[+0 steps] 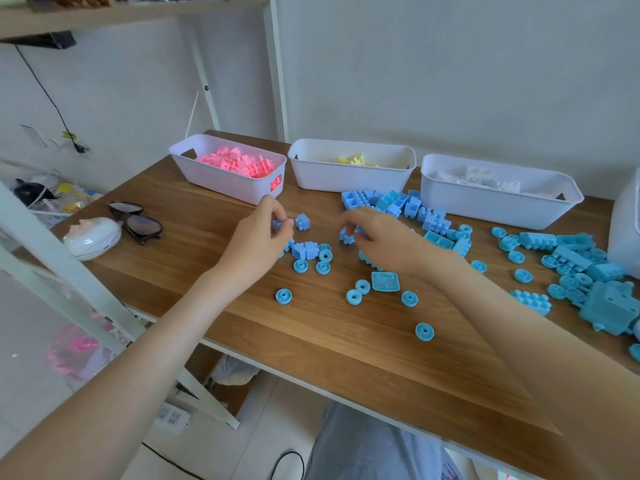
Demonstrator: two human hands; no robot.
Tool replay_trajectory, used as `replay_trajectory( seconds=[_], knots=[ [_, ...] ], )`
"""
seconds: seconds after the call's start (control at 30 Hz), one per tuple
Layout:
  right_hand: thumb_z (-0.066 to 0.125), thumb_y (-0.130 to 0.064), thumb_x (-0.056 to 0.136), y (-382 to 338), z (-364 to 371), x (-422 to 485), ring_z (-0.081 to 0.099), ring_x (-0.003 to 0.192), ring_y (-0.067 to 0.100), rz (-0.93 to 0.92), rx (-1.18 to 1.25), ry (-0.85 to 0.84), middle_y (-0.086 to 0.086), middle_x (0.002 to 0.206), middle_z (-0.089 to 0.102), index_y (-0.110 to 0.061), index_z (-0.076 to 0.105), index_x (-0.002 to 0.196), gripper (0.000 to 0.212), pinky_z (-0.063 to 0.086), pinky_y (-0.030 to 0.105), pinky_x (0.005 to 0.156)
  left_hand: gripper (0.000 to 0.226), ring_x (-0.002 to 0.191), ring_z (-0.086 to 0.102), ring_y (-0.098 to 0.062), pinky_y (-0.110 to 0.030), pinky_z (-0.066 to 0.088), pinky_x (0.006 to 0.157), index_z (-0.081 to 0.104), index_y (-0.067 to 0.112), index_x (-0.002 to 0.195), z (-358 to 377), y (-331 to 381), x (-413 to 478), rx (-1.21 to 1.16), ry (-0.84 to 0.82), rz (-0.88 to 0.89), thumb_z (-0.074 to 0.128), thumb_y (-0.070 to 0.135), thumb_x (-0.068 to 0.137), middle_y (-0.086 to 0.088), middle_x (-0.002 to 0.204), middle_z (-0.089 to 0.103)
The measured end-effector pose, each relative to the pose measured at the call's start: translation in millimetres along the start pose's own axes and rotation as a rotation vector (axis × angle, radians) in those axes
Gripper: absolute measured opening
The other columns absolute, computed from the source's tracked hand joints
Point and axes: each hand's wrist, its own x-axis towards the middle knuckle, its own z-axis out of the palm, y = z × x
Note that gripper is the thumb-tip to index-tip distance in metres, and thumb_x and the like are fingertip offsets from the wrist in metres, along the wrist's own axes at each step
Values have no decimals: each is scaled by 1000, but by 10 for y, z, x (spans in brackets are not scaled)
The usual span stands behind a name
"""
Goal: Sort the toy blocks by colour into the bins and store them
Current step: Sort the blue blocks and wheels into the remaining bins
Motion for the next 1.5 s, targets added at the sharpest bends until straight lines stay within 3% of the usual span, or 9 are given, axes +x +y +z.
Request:
replay_trajectory(
  seconds=[0.17, 0.33, 0.6, 0.77, 0.93, 1.07, 1.17, 1.33, 1.5],
  knots=[
    [50, -19, 95, -170, 223, 201, 43, 119, 16, -67, -47, -92, 2, 129, 49, -18, 44, 135, 41, 38, 29, 98, 13, 96, 48, -11, -21, 36, 75, 48, 18, 99, 49, -83, -48, 188, -145, 20, 36, 15, 99, 3, 103, 46],
    [56, -25, 91, -231, 379, 307, 49, 109, 18, -28, -76, -105, 3, 119, 52, -17, 52, 120, 30, 43, 33, 92, 12, 103, 39, -8, -24, 36, 83, 48, 24, 101, 115, -133, -72, 326, -294, 74, 51, 35, 95, 6, 104, 44],
    [52, -26, 94, -197, 173, 136, 50, 93, 14, 25, -52, 60, -1, 102, 50, -14, 56, 109, 20, 40, 25, 76, 24, 98, 46, -9, -24, 38, 78, 53, 22, 112, 151, 119, -5, 225, -239, 85, 53, 38, 94, 8, 104, 44],
    [50, -33, 94, 93, -280, -389, 49, 70, 7, 224, 78, 350, 0, 84, 58, -12, 59, 94, 22, 35, 13, 58, 26, 103, 48, -12, -23, 34, 75, 51, 19, 117, 402, 773, 11, 144, -229, 215, 50, 34, 96, 7, 112, 48],
    [51, -29, 92, 432, -772, -1006, 48, 63, 14, 396, 45, 533, 3, 74, 60, -8, 61, 90, 23, 35, 8, 55, 26, 66, 48, -8, -23, 29, 53, 51, 15, 116, 937, 1606, -83, -33, -248, 386, 50, 32, 96, 11, 75, 48],
    [52, -31, 91, 745, -1196, -1588, 53, 72, 20, 496, -18, 563, 7, 78, 64, -12, 64, 85, 24, 35, 17, 56, 24, 59, 46, -11, -26, 27, 49, 48, 14, 116, 1227, 2066, -145, -44, -283, 461, 49, 29, 97, 8, 67, 47],
    [50, -31, 92, 1052, -1513, -2025, 50, 70, 23, 598, -40, 632, 14, 77, 63, -4, 63, 84, 31, 35, 27, 58, 28, 71, 53, -17, -35, 40, 62, 49, 15, 118, 1422, 2318, -221, -74, -332, 487, 51, 32, 96, 4, 83, 56],
    [49, -31, 90, 1582, -1838, -2653, 59, 77, 35, 811, -96, 828, 16, 74, 61, -3, 59, 76, 33, 43, 35, 68, 26, 69, 55, -17, -43, 47, 65, 47, 20, 118, 1792, 2742, -475, -101, -418, 602, 49, 33, 96, -1, 77, 57],
    [49, -30, 92, 1995, -1830, -2850, 59, 87, 34, 930, -123, 773, 17, 91, 65, -4, 60, 89, 28, 43, 33, 73, 22, 67, 55, -17, -33, 43, 56, 45, 21, 118, 2117, 3208, -497, -51, -461, 671, 47, 30, 98, 0, 78, 55]
  ],
)
